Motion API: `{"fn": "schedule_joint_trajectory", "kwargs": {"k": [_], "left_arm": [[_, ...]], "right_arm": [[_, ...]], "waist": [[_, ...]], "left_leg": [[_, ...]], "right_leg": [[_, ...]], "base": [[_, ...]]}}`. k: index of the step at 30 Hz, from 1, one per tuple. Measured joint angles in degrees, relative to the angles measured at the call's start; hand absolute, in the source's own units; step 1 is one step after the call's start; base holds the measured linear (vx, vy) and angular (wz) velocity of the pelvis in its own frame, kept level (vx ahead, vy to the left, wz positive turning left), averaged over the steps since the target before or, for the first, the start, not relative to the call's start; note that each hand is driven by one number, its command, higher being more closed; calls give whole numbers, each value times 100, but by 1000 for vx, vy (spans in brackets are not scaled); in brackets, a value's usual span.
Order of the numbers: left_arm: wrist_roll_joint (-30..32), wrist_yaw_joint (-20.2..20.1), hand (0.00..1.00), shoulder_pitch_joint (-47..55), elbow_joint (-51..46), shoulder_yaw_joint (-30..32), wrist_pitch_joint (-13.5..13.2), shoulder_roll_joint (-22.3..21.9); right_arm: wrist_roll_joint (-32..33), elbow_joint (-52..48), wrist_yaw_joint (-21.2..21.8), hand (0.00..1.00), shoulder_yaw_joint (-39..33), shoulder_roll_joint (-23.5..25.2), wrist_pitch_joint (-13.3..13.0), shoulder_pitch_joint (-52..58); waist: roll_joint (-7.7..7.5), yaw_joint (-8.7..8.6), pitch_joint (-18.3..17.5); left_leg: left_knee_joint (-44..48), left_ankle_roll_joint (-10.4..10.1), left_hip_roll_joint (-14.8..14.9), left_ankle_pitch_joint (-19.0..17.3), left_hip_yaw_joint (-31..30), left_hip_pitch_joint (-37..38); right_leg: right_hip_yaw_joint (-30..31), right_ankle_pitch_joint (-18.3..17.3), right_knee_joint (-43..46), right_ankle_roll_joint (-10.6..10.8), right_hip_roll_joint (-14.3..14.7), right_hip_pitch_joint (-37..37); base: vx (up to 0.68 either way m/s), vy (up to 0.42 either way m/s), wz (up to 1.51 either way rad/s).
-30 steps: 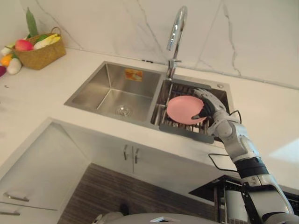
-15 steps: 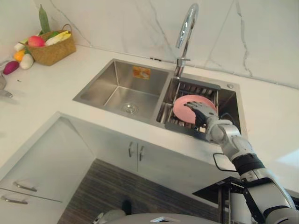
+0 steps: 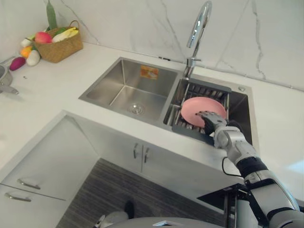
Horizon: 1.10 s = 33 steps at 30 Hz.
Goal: Walk over to the sink, pick up the cup, carry it to the dishwasher, place the cup inside the dishwasher, then close the dishwasher door
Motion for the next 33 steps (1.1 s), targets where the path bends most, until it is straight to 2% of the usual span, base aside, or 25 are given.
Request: {"fn": "schedule_joint_trajectory", "kwargs": {"k": [2, 7, 8, 13, 20, 31, 33], "left_arm": [[0, -9, 0, 42, -8, 0, 0, -1], [67, -113, 0, 49, -16, -10, -11, 2], [110, -124, 0, 56, -47, -11, -13, 6], [114, -163, 0, 73, -67, -28, -12, 4], [167, -223, 0, 133, -109, -34, -24, 13], [225, -239, 0, 132, -110, -220, -24, 108], [224, -238, 0, 131, -111, -221, -24, 108]], "right_arm": [[0, 87, -51, 0, -1, -1, 83, -17], [-2, 375, -384, 0, -19, -17, 93, -168], [-2, 420, -438, 100, -31, -29, 106, -176], [-2, 472, -444, 100, -32, -197, 121, -176], [-3, 644, -458, 100, -36, -237, -35, -342], [-7, 663, -1114, 100, -33, -238, -139, -324], [-40, 663, -1356, 100, -35, -238, -134, -321]], "waist": [[1, 7, 1], [22, 49, 45], [22, 77, 50], [43, 97, 85], [42, 118, 213], [10, 100, 233], [7, 99, 235]], "left_leg": [[0, -18, 0, -8, -18, 0], [0, -23, -4, 4, -44, -1], [0, -21, -10, 14, -67, -3], [0, -24, -65, 66, -225, -64], [-1, -12, -114, 80, -271, -83], [-2, 4, -121, 45, -175, -97], [-2, 10, -121, 37, -157, -96]], "right_leg": [[-18, -1, 0, 1, 1, 8], [-38, -2, 17, 1, 0, 14], [-58, -3, 21, 3, -1, 22], [-224, -34, 89, 26, -44, 28], [-232, -49, 154, 37, -96, 26], [-185, -59, 172, 42, -126, 29], [-175, -60, 174, 40, -131, 27]], "base": [[9, 7, 5], [0, 2, 1], [-2, 8, 6], [-2, 15, 19], [-2, 12, 4], [-5, 3, -2], [0, 0, 0]]}}
